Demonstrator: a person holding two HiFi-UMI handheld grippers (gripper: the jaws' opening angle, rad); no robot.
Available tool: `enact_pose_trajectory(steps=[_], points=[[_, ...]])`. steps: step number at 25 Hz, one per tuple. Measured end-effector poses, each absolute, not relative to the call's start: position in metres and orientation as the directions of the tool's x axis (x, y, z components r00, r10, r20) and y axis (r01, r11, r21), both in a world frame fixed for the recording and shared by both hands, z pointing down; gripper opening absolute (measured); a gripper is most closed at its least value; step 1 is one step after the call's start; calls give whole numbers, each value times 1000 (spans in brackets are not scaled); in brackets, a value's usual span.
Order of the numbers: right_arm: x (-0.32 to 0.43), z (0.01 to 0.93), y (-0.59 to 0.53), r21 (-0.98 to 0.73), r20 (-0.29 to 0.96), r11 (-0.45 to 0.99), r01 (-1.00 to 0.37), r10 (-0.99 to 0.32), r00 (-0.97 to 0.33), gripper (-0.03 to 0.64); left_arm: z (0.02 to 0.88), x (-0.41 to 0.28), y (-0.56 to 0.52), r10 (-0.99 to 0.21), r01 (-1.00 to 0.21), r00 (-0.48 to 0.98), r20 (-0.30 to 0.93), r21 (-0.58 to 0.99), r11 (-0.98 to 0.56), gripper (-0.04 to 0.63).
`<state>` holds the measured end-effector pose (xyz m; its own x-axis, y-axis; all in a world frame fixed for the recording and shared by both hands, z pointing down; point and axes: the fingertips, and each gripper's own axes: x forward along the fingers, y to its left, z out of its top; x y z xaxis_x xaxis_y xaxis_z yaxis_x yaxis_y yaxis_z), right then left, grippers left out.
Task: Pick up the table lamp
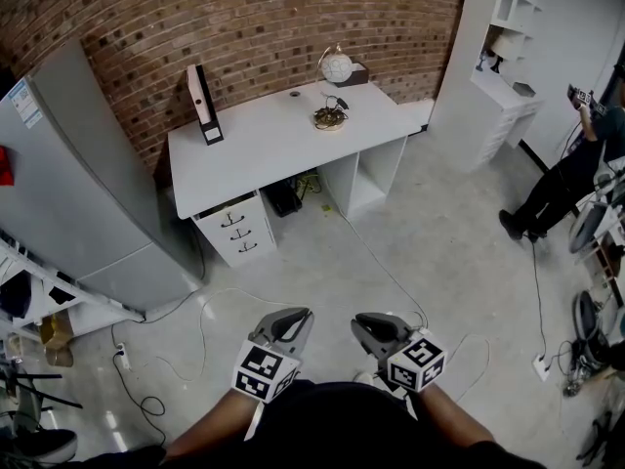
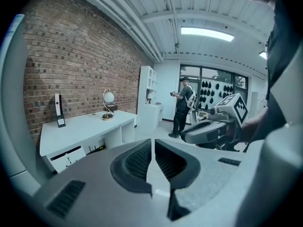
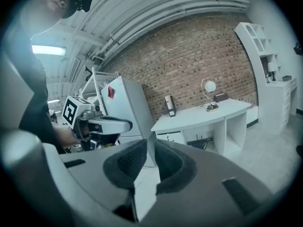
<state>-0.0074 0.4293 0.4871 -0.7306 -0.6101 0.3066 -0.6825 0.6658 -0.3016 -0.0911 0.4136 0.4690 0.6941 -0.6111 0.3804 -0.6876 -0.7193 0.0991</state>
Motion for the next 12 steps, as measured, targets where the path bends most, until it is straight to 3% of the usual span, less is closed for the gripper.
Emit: enact_pose_trajectory(steps=[2,5,12], points=[[-8,487,429,-298,306,669,-681,-609,-732,75,469,-91,413,-608,-687,695,383,104,-719,12],[-7,487,430,-292,304,673,-680,-609,-733,101,471,-89,415,-600,-680,701,386,109,-725,79],[-4,481,426,-269,296,675,-687,-621,-726,148,466,-90,416,-606,-679,706,367,103,-727,114]])
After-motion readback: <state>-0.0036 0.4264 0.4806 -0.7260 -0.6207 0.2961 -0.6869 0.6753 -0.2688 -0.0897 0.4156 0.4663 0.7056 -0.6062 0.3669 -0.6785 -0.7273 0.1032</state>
